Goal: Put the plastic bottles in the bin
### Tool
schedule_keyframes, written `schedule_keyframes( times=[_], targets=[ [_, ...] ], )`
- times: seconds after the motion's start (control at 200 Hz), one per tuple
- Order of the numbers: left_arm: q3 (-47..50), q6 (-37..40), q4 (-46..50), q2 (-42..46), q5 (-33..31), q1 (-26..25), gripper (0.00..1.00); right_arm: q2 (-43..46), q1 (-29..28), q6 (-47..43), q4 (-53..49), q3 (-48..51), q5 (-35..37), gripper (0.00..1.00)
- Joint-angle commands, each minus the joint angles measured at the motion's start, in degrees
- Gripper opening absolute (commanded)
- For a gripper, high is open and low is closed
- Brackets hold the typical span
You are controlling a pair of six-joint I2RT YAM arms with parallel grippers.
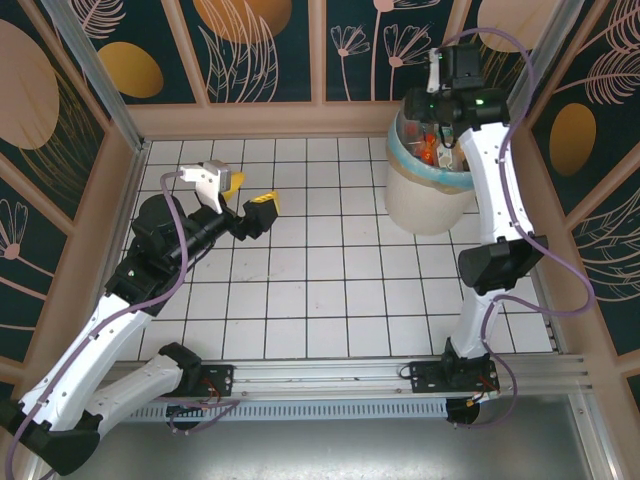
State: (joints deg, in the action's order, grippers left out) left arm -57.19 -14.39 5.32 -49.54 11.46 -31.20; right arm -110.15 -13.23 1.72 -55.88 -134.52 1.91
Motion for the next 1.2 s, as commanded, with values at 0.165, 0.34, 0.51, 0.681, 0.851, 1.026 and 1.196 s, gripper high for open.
schedule_keyframes(
  times=[0.165, 0.34, 0.51, 0.681, 0.851, 1.026, 1.196],
  targets=[
    [0.9, -0.2, -0.5, 0.3, -0.6, -0.1, 0.92, -0.9, 0.7, 0.0, 0.4, 5.9, 5.6, 0.38],
    [1.2, -0.4, -1.3, 0.1, -0.7, -0.2, 0.92, 4.0, 3.4, 0.7, 4.7, 15.1, 4.4, 0.34],
    [1.1, -0.9, -1.8, -0.5, -0.4, -0.2, 0.92, 5.2, 6.0, 1.0, 6.4, 17.8, 1.9, 0.34],
    [1.2, -1.1, -1.8, -0.5, -0.9, -0.2, 0.92, 3.9, 6.2, 0.8, 6.3, 17.0, 0.9, 0.42],
    [0.9, -1.5, -1.7, 0.1, -2.3, -0.2, 0.92, 4.4, 6.2, 1.4, 6.0, 15.5, -0.8, 0.48],
    [1.1, -2.3, -2.9, 1.6, -9.2, -0.2, 0.92, 10.6, 6.1, 2.7, 8.6, 15.2, -2.4, 0.52],
    [3.9, -3.9, -3.8, 3.4, -23.7, -0.2, 0.93, 21.2, 6.1, 3.8, 16.6, 23.6, -3.9, 0.53]
  ],
)
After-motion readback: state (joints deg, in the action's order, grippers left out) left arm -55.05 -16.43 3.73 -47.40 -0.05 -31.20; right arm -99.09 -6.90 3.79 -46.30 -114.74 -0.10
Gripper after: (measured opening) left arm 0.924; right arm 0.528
